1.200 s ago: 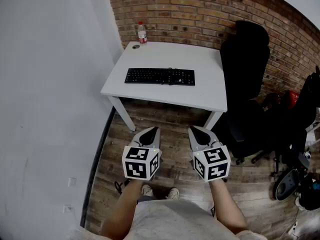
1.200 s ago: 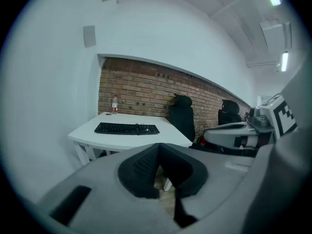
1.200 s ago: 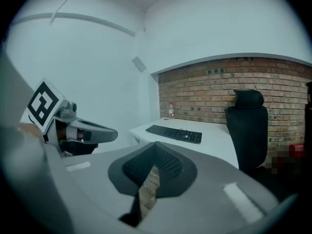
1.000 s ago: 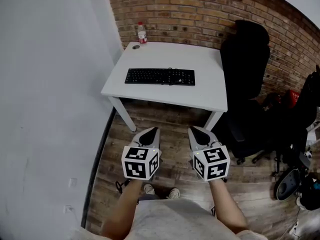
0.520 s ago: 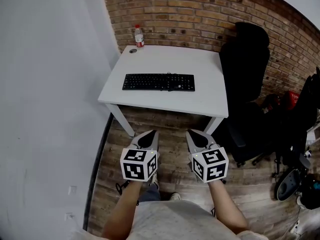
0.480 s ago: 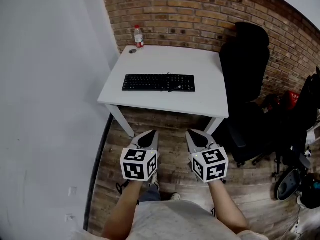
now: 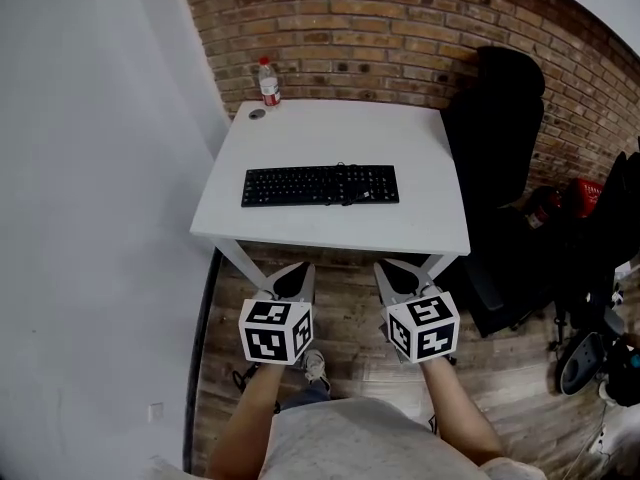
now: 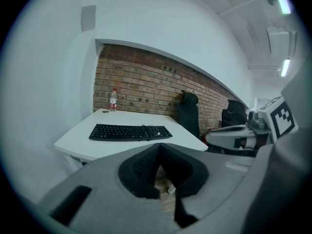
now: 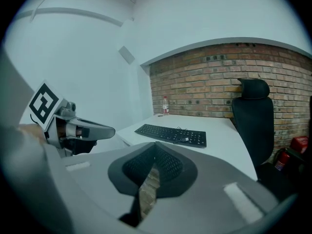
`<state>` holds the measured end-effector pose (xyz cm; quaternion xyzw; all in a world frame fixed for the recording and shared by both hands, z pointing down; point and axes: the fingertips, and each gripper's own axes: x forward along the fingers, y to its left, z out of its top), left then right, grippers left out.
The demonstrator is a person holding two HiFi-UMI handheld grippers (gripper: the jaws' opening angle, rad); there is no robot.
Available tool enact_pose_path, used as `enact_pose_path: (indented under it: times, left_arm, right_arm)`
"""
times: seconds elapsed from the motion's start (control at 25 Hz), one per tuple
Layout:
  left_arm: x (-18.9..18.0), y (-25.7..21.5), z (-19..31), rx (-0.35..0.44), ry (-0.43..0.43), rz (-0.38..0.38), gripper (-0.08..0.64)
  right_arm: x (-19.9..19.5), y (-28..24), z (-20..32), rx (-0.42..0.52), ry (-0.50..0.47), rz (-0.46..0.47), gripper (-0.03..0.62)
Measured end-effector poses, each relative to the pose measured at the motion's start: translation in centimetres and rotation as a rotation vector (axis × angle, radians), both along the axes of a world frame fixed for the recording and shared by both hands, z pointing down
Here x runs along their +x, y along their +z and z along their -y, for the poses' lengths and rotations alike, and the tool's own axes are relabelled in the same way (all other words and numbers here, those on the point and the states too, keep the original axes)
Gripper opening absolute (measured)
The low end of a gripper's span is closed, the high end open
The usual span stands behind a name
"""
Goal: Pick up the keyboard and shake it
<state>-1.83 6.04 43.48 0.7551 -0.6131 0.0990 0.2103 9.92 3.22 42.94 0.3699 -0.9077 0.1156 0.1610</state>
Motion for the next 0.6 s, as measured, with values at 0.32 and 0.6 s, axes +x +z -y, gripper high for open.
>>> enact_pose_path:
  times: [0.32, 0.6]
  left_arm:
    - [-4.3, 0.0, 5.9, -0.022, 0.047, -0.014, -0.007]
    - [-7.4, -0.1, 10.1, -0.026, 0.094, -0.012, -0.006]
  right_arm:
    - [-3.3, -0.1, 5.4, -0.022, 0.06, -0.022, 0.011]
    - [-6.0, -0.6, 9.3, -0.021, 0.111, -0.033, 0.011]
